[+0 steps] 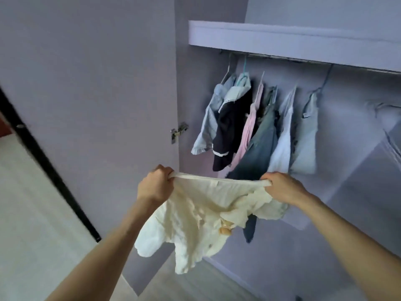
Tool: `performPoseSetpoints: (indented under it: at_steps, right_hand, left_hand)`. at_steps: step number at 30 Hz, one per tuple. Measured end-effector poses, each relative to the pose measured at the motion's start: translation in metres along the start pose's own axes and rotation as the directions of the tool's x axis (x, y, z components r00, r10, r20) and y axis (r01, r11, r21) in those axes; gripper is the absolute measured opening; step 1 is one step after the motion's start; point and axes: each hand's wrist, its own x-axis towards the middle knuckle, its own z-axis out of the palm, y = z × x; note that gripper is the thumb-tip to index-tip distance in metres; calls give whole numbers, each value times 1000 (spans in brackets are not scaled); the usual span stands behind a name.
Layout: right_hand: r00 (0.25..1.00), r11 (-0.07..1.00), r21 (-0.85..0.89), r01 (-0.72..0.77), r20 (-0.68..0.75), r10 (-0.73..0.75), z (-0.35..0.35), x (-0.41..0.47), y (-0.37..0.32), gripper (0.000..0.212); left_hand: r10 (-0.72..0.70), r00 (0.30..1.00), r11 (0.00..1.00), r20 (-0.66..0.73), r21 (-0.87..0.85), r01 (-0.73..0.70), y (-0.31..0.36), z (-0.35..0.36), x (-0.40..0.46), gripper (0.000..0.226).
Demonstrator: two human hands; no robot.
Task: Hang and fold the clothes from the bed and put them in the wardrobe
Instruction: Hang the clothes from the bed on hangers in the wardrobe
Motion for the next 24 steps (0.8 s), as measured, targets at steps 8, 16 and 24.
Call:
performPoseSetpoints:
  at_steps: [8,16,24]
  right_hand:
    - [940,802,572,-173,-147,308,-20,0,48,19]
    - [875,562,798,-220,-93,474,-44,-18,130,47]
    - [475,783,214,-583,-693,543,-81,6,232,39]
  left_hand:
    - [343,899,907,274,-347,-240,80,18,73,23]
    - [269,828,453,492,-823,342,200,44,100,8]
    - [363,817,465,447,-847,257,283,66,116,18]
